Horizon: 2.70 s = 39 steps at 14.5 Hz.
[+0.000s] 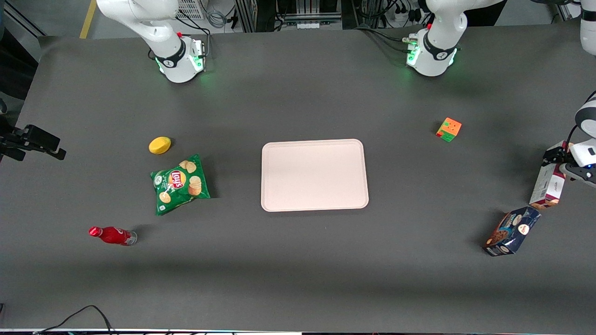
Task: Place red cookie box on tray
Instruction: 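Close the left gripper around the red tartan cookie box, then lift the red cookie box up off the table with the left gripper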
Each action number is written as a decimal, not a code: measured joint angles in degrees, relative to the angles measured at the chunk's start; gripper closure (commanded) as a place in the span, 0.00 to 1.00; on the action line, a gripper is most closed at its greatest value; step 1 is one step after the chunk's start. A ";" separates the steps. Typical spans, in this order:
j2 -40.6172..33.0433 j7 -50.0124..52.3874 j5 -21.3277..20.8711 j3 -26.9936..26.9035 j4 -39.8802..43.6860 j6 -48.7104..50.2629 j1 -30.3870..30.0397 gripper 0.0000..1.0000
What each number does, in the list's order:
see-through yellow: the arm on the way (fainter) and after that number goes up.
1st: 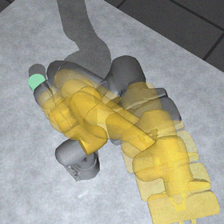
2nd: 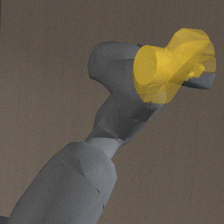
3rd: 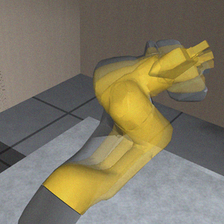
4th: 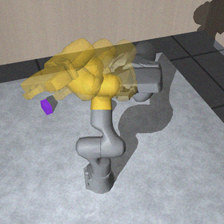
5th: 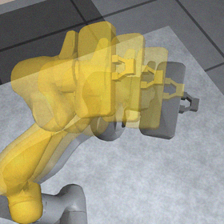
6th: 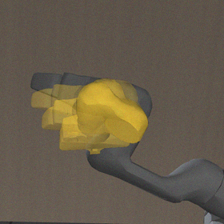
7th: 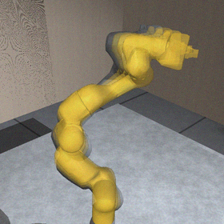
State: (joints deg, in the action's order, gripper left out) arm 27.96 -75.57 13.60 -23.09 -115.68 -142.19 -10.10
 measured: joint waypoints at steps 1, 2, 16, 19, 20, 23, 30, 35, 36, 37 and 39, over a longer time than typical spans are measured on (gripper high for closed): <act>0.40 -0.14 0.94 0.00 -0.04 -0.08 -0.05 0.01; 0.89 -0.59 1.89 0.00 -0.06 -0.15 -0.08 0.06; 1.64 -2.32 3.35 0.14 2.12 -0.46 -0.08 0.91; -2.03 -0.64 1.80 0.13 6.16 6.83 0.44 0.91; -3.97 0.77 0.26 0.03 7.91 10.99 0.46 0.91; -9.65 3.55 -3.65 -1.38 14.64 25.98 0.45 0.91; -14.61 5.86 -8.97 -3.78 29.00 43.73 0.40 0.91; -14.54 18.65 -9.02 -1.22 29.94 48.00 2.02 0.90; -14.78 23.05 -9.31 0.85 30.42 49.05 2.40 0.90; -15.12 27.99 -9.90 3.50 30.83 49.74 2.69 0.89; -15.98 38.35 -10.61 9.36 31.02 51.10 3.11 0.88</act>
State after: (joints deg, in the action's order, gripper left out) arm 11.98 -37.21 2.99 -13.73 -84.66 -91.09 -7.00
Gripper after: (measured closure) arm 0.740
